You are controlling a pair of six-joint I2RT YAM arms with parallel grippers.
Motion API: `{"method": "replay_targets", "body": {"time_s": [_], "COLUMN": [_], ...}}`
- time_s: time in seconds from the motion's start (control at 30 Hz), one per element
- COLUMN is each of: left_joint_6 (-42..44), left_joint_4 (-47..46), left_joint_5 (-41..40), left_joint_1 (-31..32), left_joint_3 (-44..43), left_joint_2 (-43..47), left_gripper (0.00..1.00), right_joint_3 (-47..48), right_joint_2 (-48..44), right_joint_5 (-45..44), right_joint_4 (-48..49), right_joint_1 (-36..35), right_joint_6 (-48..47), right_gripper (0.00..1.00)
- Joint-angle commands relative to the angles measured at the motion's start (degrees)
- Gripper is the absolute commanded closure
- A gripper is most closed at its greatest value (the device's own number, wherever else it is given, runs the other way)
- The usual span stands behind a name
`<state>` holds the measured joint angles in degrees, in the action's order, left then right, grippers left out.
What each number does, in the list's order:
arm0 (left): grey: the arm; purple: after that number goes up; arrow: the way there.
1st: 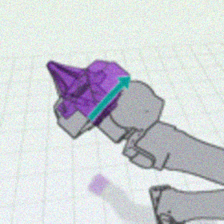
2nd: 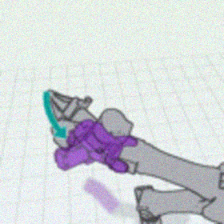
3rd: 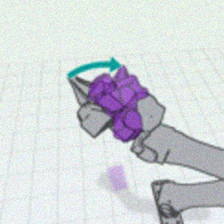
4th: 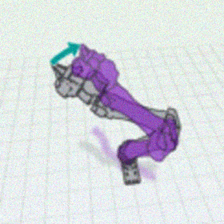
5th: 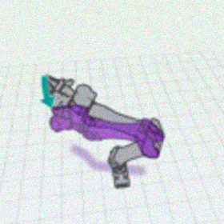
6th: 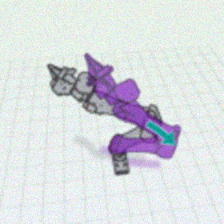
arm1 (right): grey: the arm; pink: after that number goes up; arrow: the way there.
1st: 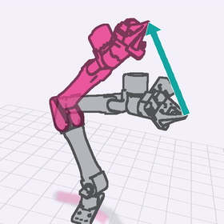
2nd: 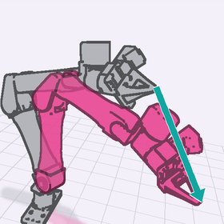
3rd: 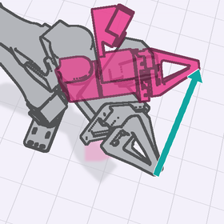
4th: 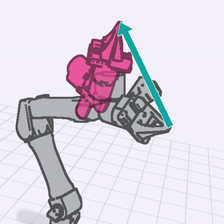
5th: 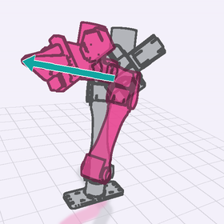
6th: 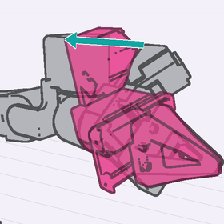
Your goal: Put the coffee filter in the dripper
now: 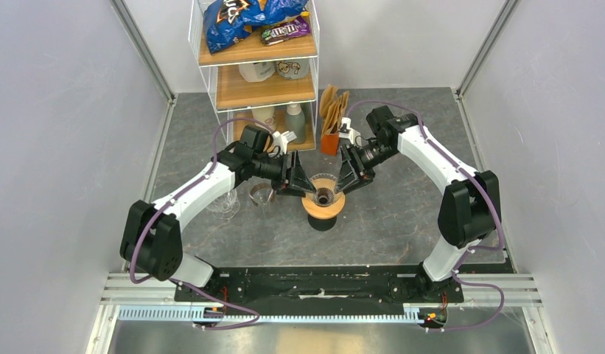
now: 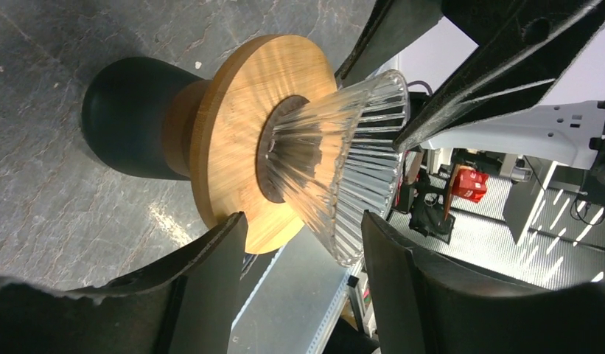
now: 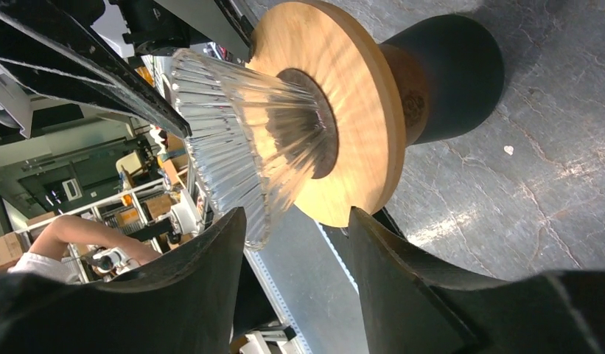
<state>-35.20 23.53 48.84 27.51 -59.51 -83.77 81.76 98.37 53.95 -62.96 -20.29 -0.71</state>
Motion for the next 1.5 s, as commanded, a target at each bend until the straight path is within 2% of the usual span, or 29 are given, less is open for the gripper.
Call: {"method": "replay_targets", "body": {"time_s": [0.0, 0.13, 0.23, 0.37, 0.47, 0.57, 0.63, 0.9, 1.1, 1.47], "left_joint_6": [1.3, 2.43, 4.13, 8.38, 9.45, 9.45, 9.62, 7.98, 8.49, 7.89], "left_joint_4": [-0.55, 1.86, 6.02, 10.28, 10.81, 10.21, 9.85, 8.1, 8.64, 8.12], "left_joint_5": [2.55, 3.23, 4.38, 3.07, 0.07, -2.76, -4.14, -7.23, -7.69, -7.62], "left_joint_1": [0.18, -0.55, -4.59, -13.07, -16.66, -17.98, -18.28, -18.45, -18.63, -18.81], "left_joint_3": [-4.55, -8.51, -10.54, -14.4, -16.57, -16.68, -16.12, -13.53, -14.24, -13.44], "left_joint_2": [2.71, 5.59, 7.91, 10.29, 11.02, 11.58, 12.06, 13.97, 13.55, 14.12], "left_gripper": [0.32, 0.27, 0.26, 0.23, 0.23, 0.23, 0.23, 0.23, 0.23, 0.23], "right_joint_3": [6.03, 10.69, 13.92, 24.76, 33.06, 34.32, 34.5, 49.39, 51.77, 52.63], "right_joint_2": [-2.54, -4.55, -5.25, -1.58, 1.64, 2.18, 3.34, 18.11, 21.74, 24.17], "right_joint_5": [1.32, 1.62, 1.68, -2.09, -11.0, -19.66, -22.89, -36.35, -46.24, -50.71], "right_joint_4": [-2.55, -8.91, -16.84, -20.15, -12.74, -0.34, 4.76, 6.44, 7.66, 10.22], "right_joint_1": [-0.07, 0.65, 5.82, 15.35, 17.28, 17.27, 16.73, 13.53, 8.41, 4.18], "right_joint_6": [-2.57, -6.45, -10.86, -11.59, -1.83, 8.52, 13.22, 20.58, 22.28, 22.22], "right_gripper": [0.36, 0.24, 0.19, 0.23, 0.33, 0.44, 0.43, 0.42, 0.43, 0.48]}}
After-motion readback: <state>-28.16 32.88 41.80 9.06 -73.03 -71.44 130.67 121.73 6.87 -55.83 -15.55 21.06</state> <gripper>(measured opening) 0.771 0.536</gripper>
